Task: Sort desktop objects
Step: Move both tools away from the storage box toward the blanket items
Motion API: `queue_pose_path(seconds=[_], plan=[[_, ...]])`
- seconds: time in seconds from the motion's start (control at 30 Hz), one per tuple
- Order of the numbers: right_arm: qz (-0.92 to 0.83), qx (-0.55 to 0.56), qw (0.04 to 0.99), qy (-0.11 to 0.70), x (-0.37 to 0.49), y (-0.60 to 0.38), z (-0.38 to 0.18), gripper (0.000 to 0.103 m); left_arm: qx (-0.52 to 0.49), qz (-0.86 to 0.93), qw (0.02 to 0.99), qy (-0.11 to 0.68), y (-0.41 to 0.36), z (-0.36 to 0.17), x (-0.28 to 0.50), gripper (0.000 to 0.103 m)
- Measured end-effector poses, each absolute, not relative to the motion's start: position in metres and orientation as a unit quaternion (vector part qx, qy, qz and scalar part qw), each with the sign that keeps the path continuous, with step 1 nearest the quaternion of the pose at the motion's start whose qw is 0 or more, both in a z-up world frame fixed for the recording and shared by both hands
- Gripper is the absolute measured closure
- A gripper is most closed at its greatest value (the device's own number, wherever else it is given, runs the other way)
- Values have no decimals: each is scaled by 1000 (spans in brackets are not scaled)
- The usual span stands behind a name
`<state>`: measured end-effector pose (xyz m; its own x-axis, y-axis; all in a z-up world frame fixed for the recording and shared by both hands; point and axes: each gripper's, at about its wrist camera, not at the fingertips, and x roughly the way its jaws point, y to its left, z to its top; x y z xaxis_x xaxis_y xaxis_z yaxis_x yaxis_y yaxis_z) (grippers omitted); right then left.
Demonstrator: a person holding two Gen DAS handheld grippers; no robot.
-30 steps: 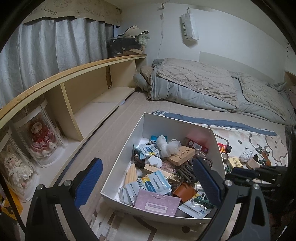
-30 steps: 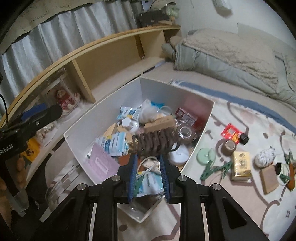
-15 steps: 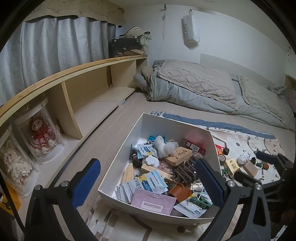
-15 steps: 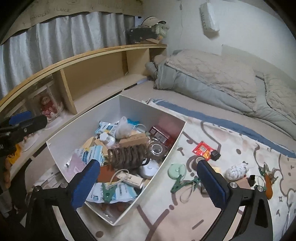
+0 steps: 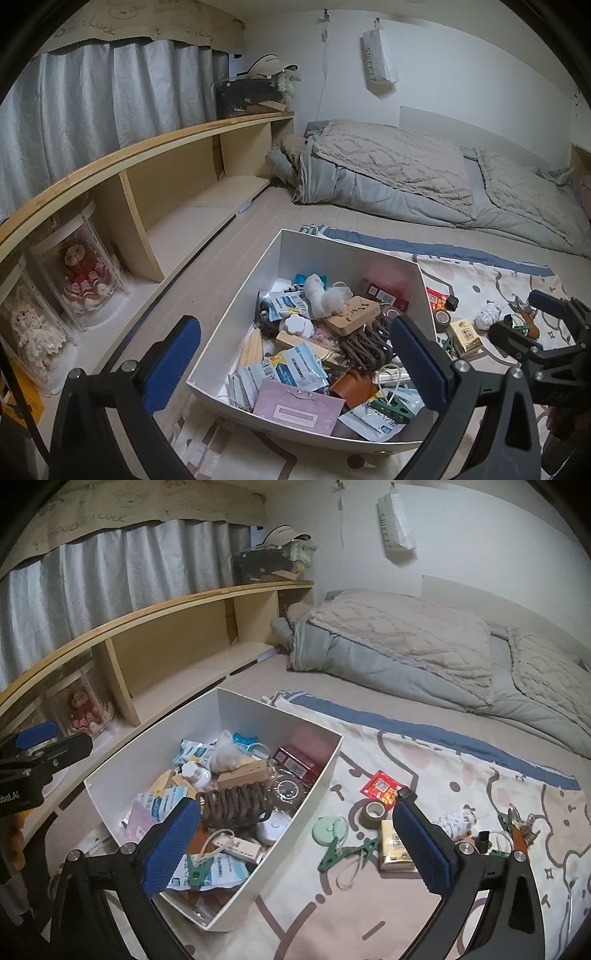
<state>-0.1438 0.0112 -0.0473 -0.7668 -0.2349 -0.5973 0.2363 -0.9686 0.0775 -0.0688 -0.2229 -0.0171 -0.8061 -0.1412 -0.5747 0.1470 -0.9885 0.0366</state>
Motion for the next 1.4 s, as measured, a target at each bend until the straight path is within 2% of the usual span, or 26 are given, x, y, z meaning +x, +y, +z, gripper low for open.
queue_pose_path(seconds=[1.4], plan=[[-955,295,5,-10,-121,139,-35,0,295,-955,3,-26,-109,-17,-109,0]])
